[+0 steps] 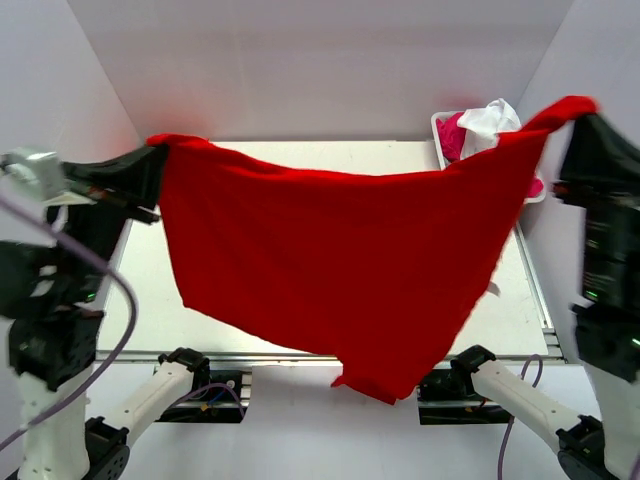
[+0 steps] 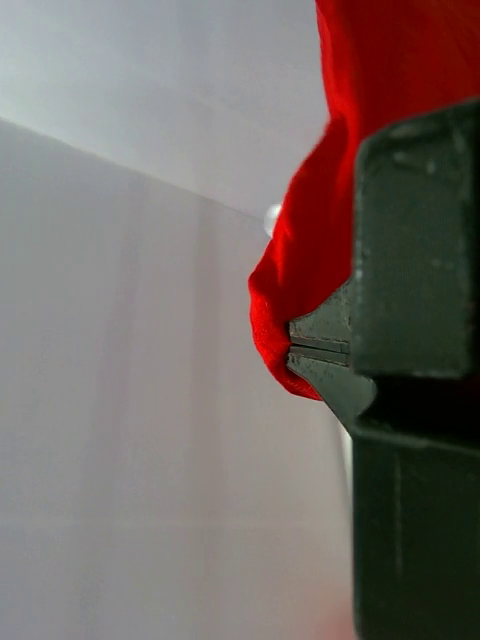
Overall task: Fold and stack the t-shirts
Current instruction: Flatten out the tshirt
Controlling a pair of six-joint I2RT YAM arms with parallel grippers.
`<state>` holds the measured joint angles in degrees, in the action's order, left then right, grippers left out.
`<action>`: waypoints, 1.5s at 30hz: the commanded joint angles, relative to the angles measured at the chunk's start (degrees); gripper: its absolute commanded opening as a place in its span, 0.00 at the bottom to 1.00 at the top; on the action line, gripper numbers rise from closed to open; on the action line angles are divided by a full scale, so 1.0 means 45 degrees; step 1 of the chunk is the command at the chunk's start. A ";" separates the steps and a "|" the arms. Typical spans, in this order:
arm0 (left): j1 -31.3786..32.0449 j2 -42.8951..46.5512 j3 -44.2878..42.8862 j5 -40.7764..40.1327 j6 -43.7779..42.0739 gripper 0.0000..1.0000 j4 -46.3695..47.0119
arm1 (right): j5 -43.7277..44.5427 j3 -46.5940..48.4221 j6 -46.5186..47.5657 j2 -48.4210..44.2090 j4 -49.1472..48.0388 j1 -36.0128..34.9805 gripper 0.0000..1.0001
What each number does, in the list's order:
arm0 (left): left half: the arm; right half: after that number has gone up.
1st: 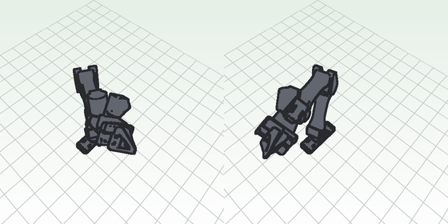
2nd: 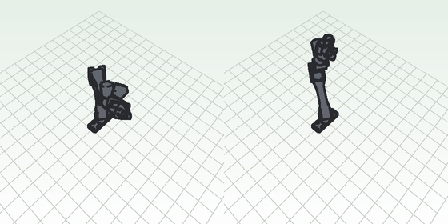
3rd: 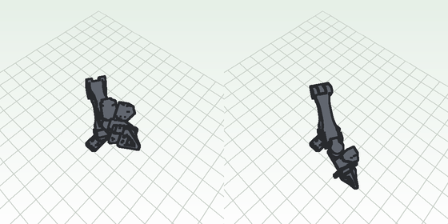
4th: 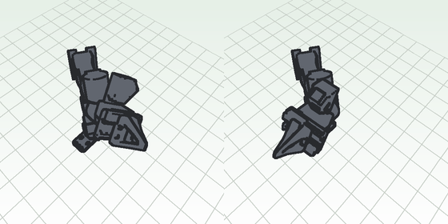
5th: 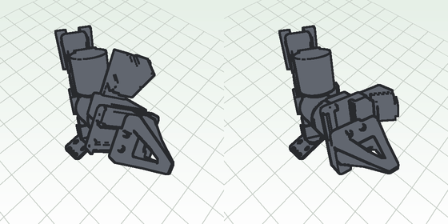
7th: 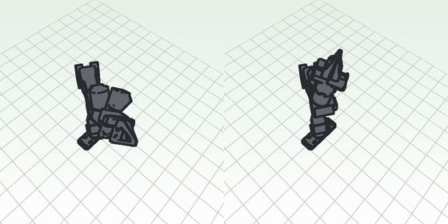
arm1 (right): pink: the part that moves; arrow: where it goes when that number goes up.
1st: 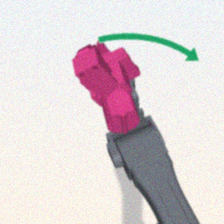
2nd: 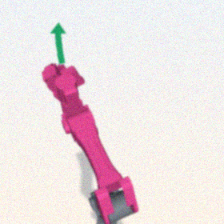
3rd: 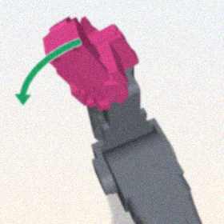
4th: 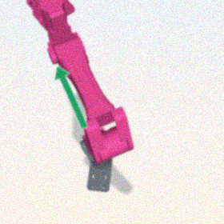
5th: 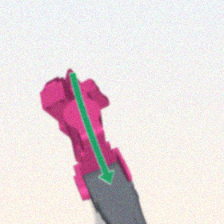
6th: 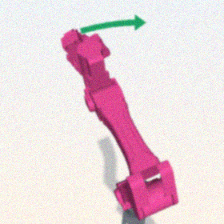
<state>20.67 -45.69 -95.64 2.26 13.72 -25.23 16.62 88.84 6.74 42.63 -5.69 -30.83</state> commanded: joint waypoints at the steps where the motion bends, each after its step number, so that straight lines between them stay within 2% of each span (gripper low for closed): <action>1: -0.0100 0.0327 0.1697 -0.1067 0.0603 0.00 0.0917 | 0.1500 -0.1691 0.0728 -0.0041 -0.2424 0.0015 0.00; 4: -0.0100 0.0680 0.3513 -0.2566 0.0974 0.00 0.1270 | 0.2495 -0.3196 0.0826 0.0116 -0.3167 0.0015 0.00; 7: -0.0100 0.1031 0.5484 -0.3642 0.1462 0.00 0.1622 | 0.3140 -0.5767 0.1079 0.0135 -0.4669 0.0035 0.00; 11: 0.0017 0.0663 0.6173 -0.4739 0.1581 0.00 0.1623 | 0.3786 -0.6245 0.1255 0.0818 -0.5473 0.0034 0.00; 17: 0.0017 -0.0352 0.7325 -0.5366 0.1581 0.00 0.2403 | 0.4158 -0.6207 0.1763 0.2632 -0.5980 0.0054 0.00; 28: 0.0017 -0.2442 0.7073 -0.6849 0.1581 0.00 0.2795 | 0.4821 -0.5680 0.2446 0.5388 -0.7132 0.0268 0.00; 45: -0.0217 -0.7012 0.5062 -0.8178 0.1991 0.00 0.3224 | 0.5115 -0.4352 0.2193 0.8435 -0.7251 0.1050 0.00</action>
<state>20.27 -76.36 -69.78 -32.18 21.78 -12.78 38.46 65.84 16.95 79.79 -33.36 -26.92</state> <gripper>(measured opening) 0.009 0.011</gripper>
